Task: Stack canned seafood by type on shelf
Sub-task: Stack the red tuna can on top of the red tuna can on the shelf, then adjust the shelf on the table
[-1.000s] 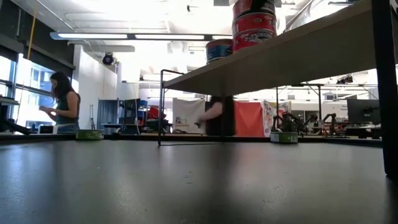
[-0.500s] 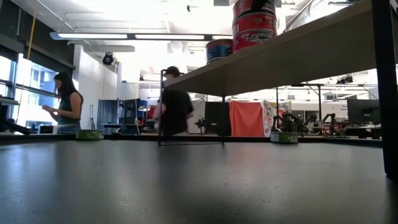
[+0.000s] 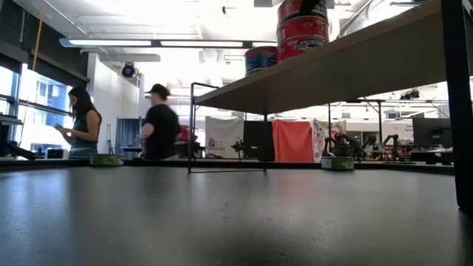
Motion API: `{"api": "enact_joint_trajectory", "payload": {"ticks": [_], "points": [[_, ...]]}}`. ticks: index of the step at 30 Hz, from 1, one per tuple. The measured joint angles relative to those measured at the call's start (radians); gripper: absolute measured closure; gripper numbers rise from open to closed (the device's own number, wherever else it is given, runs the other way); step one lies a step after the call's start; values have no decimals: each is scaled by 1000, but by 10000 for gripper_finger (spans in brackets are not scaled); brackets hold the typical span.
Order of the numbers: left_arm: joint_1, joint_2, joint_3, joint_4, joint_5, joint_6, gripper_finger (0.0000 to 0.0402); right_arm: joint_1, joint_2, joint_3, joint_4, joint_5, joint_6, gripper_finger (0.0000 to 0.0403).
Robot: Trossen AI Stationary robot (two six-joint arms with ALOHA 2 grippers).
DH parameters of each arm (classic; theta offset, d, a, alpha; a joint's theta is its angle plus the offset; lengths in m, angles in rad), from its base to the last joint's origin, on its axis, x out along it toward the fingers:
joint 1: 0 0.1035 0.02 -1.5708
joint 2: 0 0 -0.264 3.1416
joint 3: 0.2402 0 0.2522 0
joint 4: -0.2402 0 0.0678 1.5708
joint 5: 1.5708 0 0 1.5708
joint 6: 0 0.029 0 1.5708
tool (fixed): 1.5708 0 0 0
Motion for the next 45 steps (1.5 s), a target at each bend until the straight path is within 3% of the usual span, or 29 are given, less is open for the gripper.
{"api": "enact_joint_trajectory", "payload": {"ticks": [16, 22, 28, 35, 45], "points": [[39, 0, 0, -25, 4, -17, 402, -10, -2, 121, 2, -56, 110, 96], [31, -2, 0, 44, 62, -5, 402, 22, -2, 144, 110, -81, 162, 96], [-2, -2, 0, 196, 247, 69, 401, 93, -2, 145, 329, -79, 162, 96], [-43, -2, 1, 193, 251, 12, 401, 221, 4, 145, 584, -128, 286, 96], [24, 0, 1, 195, 279, -36, 401, 409, 109, 144, 607, -185, 500, 96]]}}
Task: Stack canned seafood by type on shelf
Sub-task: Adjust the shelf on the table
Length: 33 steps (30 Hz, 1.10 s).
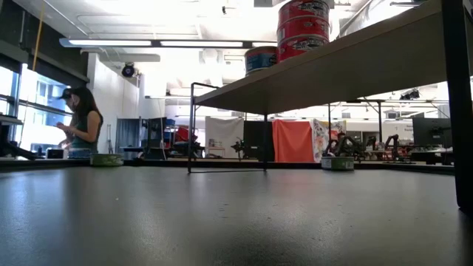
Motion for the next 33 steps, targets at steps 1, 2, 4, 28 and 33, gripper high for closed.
{"api": "enact_joint_trajectory", "payload": {"ticks": [1, 2, 4, 28, 33], "points": [[12, 0, 0, -1, 12, -12, 401, 15, 17, 0, -22, -16, 35, 96], [21, 0, 0, 0, 21, -19, 401, 32, 33, 0, -56, -45, 69, 98], [41, 0, 0, -1, 30, -25, 401, 65, 67, -1, -145, -112, 149, 111], [122, 0, 0, 8, 92, 47, 402, 161, -51, -445, -562, -141, 863, 402], [116, 1, 0, 6, 92, 64, 402, 97, -97, -519, -527, -115, 828, 403]]}}
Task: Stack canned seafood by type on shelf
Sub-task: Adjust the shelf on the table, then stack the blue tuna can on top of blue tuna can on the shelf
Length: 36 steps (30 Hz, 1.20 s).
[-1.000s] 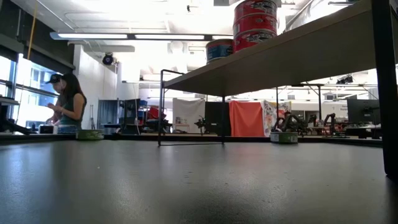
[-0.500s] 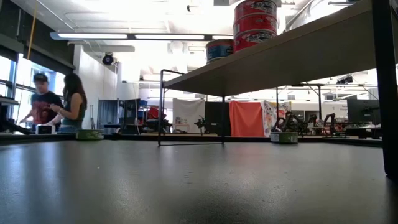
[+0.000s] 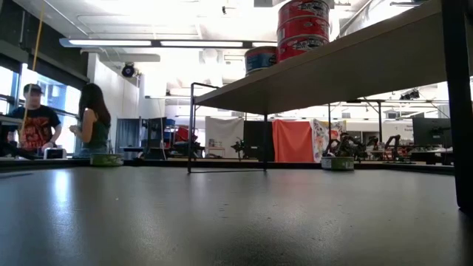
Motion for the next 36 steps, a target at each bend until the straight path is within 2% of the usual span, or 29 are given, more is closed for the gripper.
{"api": "enact_joint_trajectory", "payload": {"ticks": [7, 12, 19, 22, 27, 29, 32, 36], "points": [[0, 0, 0, -15, 0, 9, 401, -90, -1, -87, 155, -73, -174, 403], [0, 0, 0, -36, 0, 9, 401, -153, 0, -92, 164, -12, -242, 403], [0, 0, 0, -52, 0, 16, 401, -232, 0, -92, 180, -2, -398, 403], [0, 0, 0, -73, -1, 17, 401, -226, 0, -92, 179, -57, -474, 403], [0, 0, 0, -84, 2, 17, 401, -118, -1, -96, 176, -199, -556, 403], [0, 0, 0, -83, 4, 17, 401, -68, -8, -131, 180, -266, -530, 403], [0, 0, 0, -82, 5, 11, 401, 8, -56, -240, 216, -357, -395, 403], [0, 0, 0, -78, 5, -2, 402, 86, -164, -360, 330, -347, -127, 403]]}}
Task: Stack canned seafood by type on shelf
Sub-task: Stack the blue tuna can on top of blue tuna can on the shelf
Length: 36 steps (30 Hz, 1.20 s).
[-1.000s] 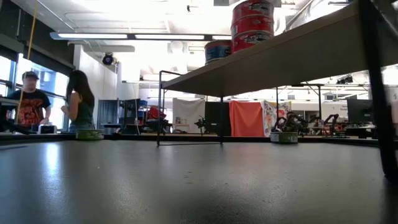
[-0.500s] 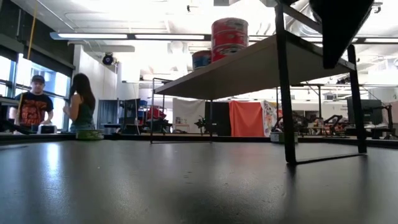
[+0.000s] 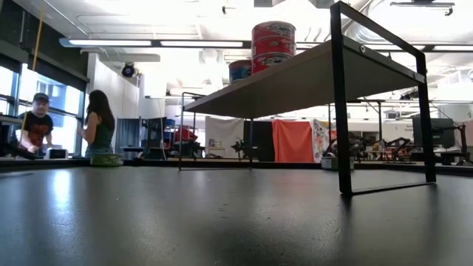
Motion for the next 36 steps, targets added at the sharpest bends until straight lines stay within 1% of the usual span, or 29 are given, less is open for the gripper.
{"api": "enact_joint_trajectory", "payload": {"ticks": [3, 6, 8, 10, 13, 16, 21, 25, 28, 32, 36], "points": [[0, 3, -1, 62, -4, 2, 401, 40, -48, -57, 54, 28, 134, 403], [-1, 40, -1, 208, 28, 110, 401, 71, -51, -103, 61, -9, 212, 403], [-7, 81, -1, 288, 48, 184, 402, 85, -52, -126, 102, -10, 250, 403], [-8, 131, -1, 335, 48, 209, 402, 89, -51, -150, 143, -11, 278, 403], [-8, 215, -1, 356, 47, 189, 401, 89, -39, -172, 173, -36, 297, 403], [-4, 288, -1, 367, 43, 154, 402, 86, -21, -181, 181, -39, 319, 403], [-4, 357, -1, 398, 41, 107, 401, 66, 27, -193, 267, -37, 340, 403], [-6, 363, -1, 402, 45, 105, 401, 45, 94, -156, 299, -22, 328, 403], [-6, 355, -1, 400, 45, 114, 401, 23, 138, -98, 317, 52, 303, 403], [-6, 353, 0, 398, 45, 141, 401, -25, 197, -1, 322, 188, 250, 403], [-3, 353, 0, 377, 45, 143, 401, -87, 283, 104, 330, 229, 157, 403]]}}
